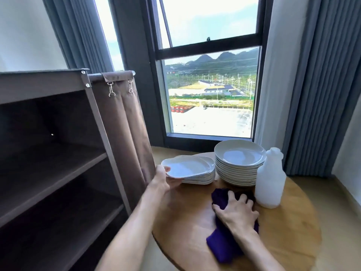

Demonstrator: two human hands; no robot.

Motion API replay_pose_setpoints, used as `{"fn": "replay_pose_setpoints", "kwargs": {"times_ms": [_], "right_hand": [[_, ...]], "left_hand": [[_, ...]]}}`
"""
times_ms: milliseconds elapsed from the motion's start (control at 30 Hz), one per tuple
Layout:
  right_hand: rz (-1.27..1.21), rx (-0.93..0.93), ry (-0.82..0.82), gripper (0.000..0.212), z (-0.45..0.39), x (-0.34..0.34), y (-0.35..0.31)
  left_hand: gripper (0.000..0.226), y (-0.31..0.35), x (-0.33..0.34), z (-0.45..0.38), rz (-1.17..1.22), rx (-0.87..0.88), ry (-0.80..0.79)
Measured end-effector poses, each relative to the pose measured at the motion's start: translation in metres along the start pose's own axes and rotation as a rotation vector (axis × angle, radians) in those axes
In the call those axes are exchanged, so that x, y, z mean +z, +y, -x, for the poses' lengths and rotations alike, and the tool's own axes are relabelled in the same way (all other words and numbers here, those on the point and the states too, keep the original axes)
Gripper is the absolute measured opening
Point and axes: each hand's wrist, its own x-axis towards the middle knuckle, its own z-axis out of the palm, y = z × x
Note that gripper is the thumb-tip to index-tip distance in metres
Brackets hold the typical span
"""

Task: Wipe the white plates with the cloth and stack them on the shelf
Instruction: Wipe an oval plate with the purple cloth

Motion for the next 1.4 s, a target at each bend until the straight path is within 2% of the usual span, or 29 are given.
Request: {"fn": "replay_pose_setpoints", "kwargs": {"times_ms": [67,167,267,333,433,600,700,833,900,1033,1067,1133,1200,1267,1400], "right_hand": [[-0.016,-0.055,0.007,0.061,0.002,-0.004,0.003],[-0.294,-0.052,0.097,0.046,-0.002,-0.014,0.009],[-0.699,0.005,0.255,0.04,0.0,-0.035,0.005],[-0.811,-0.048,0.353,0.039,-0.002,-0.059,-0.01],[-0.818,-0.208,0.401,0.034,-0.021,-0.091,-0.043],[-0.456,-0.364,0.224,0.03,-0.046,-0.083,-0.094],[-0.58,-0.425,0.234,0.027,-0.036,-0.07,-0.108],[-0.812,-0.677,0.203,0.022,0.0,-0.062,-0.117],[-0.793,-0.726,0.133,0.018,0.004,-0.062,-0.105],[-0.547,-0.652,0.06,0.023,0.003,-0.061,-0.08],[-0.514,-0.595,0.096,0.023,0.0,-0.061,-0.077],[-0.475,-0.449,0.176,0.022,-0.009,-0.059,-0.072],[-0.49,-0.285,0.204,0.023,-0.015,-0.062,-0.067],[-0.558,-0.178,0.211,0.024,-0.025,-0.073,-0.064],[-0.69,-0.179,0.227,0.028,-0.027,-0.101,-0.083]], "left_hand": [[0.032,-0.014,-0.007,0.015,0.1,0.021,-0.019],[0.046,-0.035,-0.021,0.016,0.15,0.059,-0.028],[0.035,-0.048,-0.032,0.029,0.193,0.101,-0.012],[0.032,-0.054,-0.038,0.03,0.212,0.111,-0.04],[0.034,-0.06,-0.036,0.029,0.217,0.147,-0.083],[0.04,-0.061,-0.017,0.038,0.092,0.231,-0.163],[0.039,-0.053,-0.004,0.041,0.076,0.262,-0.152],[0.047,-0.042,0.004,0.049,0.191,0.246,-0.207],[0.056,-0.047,0.004,0.051,0.21,0.235,-0.206],[0.066,-0.066,0.002,0.054,0.183,0.192,-0.148],[0.064,-0.069,0.002,0.053,0.153,0.188,-0.159],[0.047,-0.074,0.003,0.057,0.153,0.246,-0.144],[0.034,-0.075,-0.002,0.062,0.144,0.355,-0.109],[0.039,-0.072,0.0,0.074,0.052,0.41,-0.131],[0.033,-0.057,0.005,0.09,-0.03,0.439,-0.112]]}}
